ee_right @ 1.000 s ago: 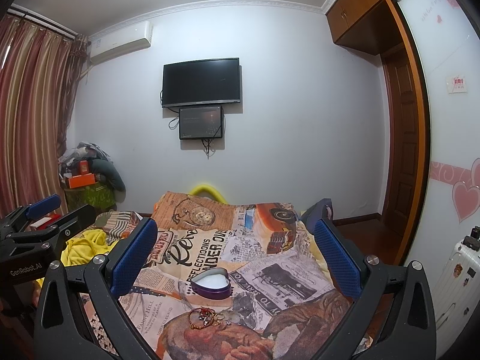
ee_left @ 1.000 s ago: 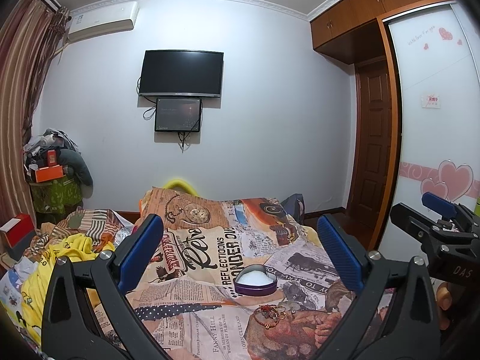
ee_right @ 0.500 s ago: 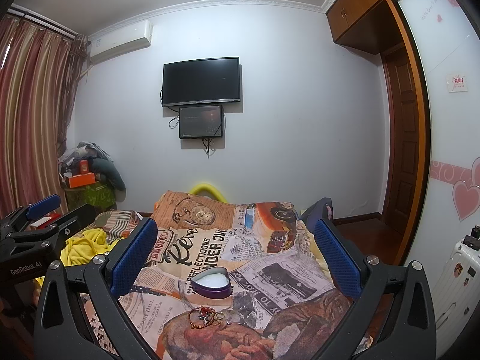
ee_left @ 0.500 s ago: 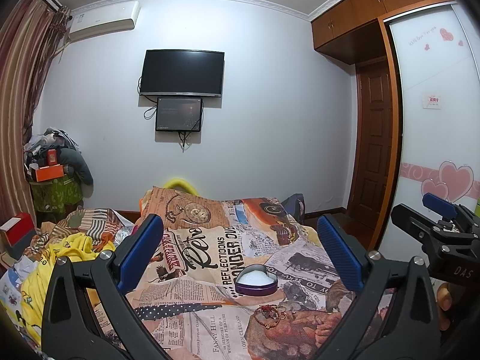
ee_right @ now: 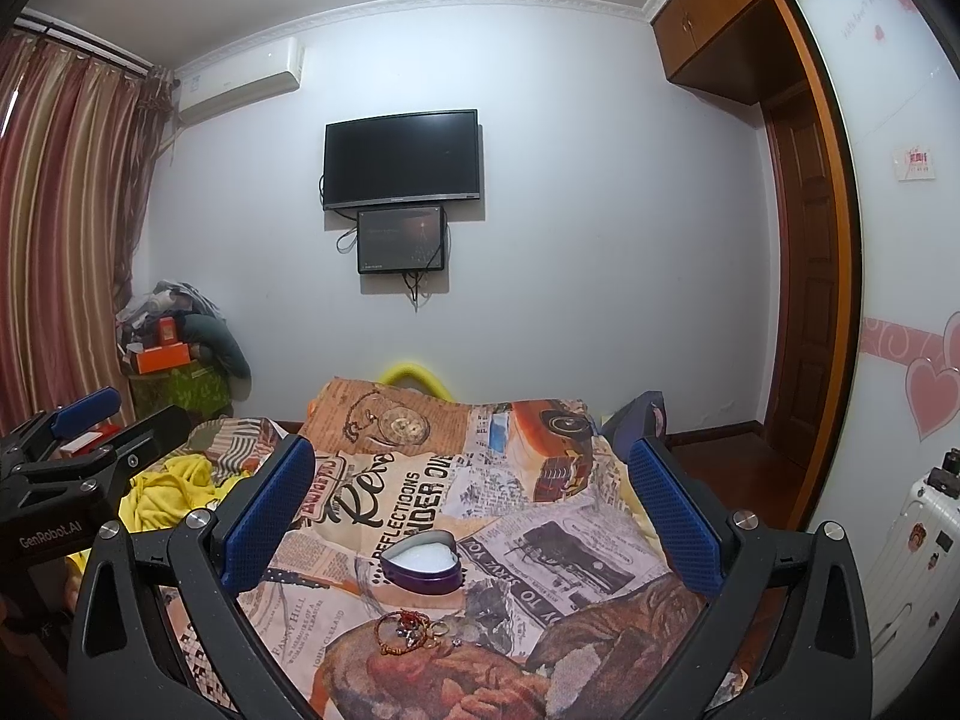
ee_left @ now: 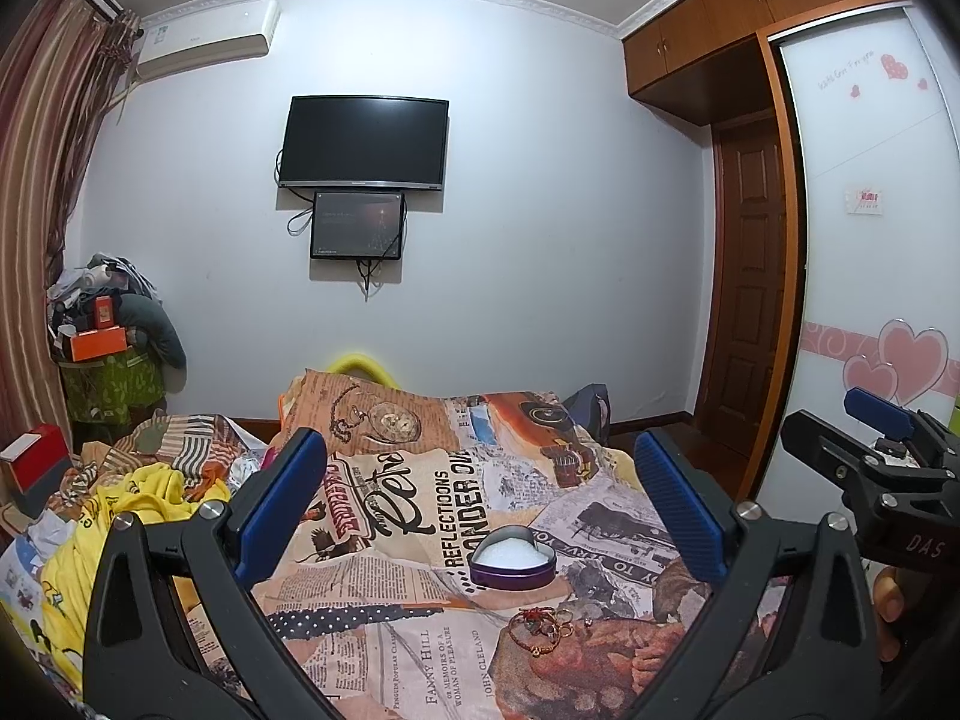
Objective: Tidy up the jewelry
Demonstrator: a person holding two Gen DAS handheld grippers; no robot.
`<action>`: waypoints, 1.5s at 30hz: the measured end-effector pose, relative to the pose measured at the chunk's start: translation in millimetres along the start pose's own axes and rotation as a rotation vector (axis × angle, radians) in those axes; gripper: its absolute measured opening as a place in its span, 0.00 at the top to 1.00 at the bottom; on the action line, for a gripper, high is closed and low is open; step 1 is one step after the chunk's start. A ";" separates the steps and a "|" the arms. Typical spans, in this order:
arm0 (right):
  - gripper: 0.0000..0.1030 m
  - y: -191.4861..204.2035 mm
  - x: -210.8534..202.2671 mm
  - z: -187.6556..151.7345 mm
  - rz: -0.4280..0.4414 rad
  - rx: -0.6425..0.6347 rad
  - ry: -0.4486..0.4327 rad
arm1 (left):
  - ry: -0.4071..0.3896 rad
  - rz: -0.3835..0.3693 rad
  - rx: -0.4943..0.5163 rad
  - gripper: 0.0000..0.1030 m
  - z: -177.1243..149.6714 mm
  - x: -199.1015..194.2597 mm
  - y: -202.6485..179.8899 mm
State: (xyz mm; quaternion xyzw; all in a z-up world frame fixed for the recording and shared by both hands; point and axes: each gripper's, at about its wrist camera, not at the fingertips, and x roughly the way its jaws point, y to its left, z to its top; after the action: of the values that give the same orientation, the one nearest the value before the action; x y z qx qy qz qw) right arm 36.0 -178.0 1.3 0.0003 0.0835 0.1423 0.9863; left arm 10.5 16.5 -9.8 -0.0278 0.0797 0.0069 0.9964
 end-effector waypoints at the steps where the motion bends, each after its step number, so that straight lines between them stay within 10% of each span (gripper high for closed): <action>1: 0.00 -0.6 0.5 0.5 0.000 -0.001 0.003 | 0.002 0.000 0.000 0.00 -0.7 0.7 0.0; 14: 0.00 -12.9 29.5 -12.7 -0.022 0.009 0.101 | 0.106 0.003 0.007 0.00 -11.6 45.8 5.1; 36: 0.00 -45.4 131.2 -106.6 -0.063 -0.039 0.514 | 0.575 -0.013 0.132 0.01 -119.2 191.3 14.4; 45: 0.11 -40.3 153.4 -140.2 0.012 -0.020 0.624 | 0.732 -0.054 0.158 0.27 -155.6 217.9 8.6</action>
State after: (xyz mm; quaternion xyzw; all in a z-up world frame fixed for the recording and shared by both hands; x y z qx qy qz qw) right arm 169.3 -176.8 -163.1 -0.0525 0.3809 0.1422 0.9121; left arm 200.8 18.3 -198.3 0.0467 0.4300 -0.0358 0.9009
